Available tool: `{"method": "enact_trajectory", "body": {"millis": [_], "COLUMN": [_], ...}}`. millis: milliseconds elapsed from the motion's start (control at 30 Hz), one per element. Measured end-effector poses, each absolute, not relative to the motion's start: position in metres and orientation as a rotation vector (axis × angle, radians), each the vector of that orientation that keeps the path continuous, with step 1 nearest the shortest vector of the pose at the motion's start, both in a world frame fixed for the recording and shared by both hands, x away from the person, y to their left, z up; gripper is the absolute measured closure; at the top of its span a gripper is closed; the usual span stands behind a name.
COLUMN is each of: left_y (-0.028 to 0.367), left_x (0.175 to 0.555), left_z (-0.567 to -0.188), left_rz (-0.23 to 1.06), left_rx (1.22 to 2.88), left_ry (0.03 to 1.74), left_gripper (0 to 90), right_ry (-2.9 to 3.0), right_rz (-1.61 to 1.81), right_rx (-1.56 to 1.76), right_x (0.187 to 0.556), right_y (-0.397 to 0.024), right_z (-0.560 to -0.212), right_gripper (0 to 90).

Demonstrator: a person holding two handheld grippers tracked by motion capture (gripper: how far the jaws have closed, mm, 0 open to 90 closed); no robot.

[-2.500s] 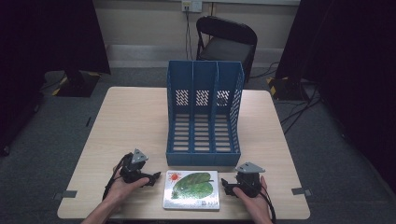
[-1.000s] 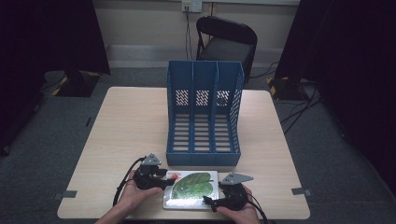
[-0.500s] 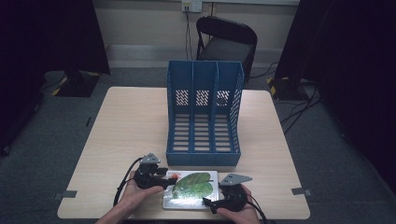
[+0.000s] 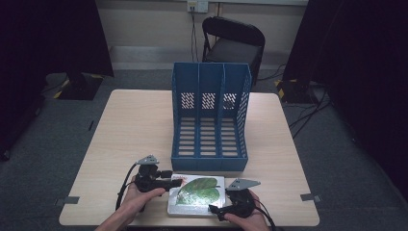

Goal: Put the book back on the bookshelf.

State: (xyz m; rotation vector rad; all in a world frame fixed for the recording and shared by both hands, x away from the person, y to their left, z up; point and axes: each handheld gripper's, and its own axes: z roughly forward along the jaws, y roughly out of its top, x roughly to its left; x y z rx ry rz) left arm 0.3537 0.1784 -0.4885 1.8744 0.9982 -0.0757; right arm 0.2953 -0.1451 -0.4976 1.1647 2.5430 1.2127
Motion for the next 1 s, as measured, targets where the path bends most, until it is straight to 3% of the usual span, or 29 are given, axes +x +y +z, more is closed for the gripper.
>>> {"method": "enact_trajectory", "body": {"millis": [433,800,867,900,1000], "left_y": [0.180,0.182,0.182,0.180,0.166], "left_x": [0.353,0.352,0.352,0.351,0.345], "left_z": [-0.484,-0.480,-0.480,-0.480,-0.479], "left_rz": [-0.121,-0.166,-0.192,-0.228,-0.253], "left_rx": [1.795,1.721,1.710,1.702,1.751], "left_ry": [1.017,1.039,1.027,1.010,0.955], "left_gripper": [32.6,31.1,32.3,38.2,35.9], "right_ry": [2.563,2.579,2.588,2.578,2.569], "right_rz": [1.102,1.087,1.075,1.086,1.074], "right_rx": [1.007,0.978,0.970,0.979,0.964], "right_x": [0.268,0.268,0.268,0.267,0.264], "right_y": [-0.142,-0.142,-0.142,-0.142,-0.141], "right_z": [-0.499,-0.499,-0.498,-0.499,-0.500], "right_gripper": [9.8,9.3,9.4,9.4,9.4]}}
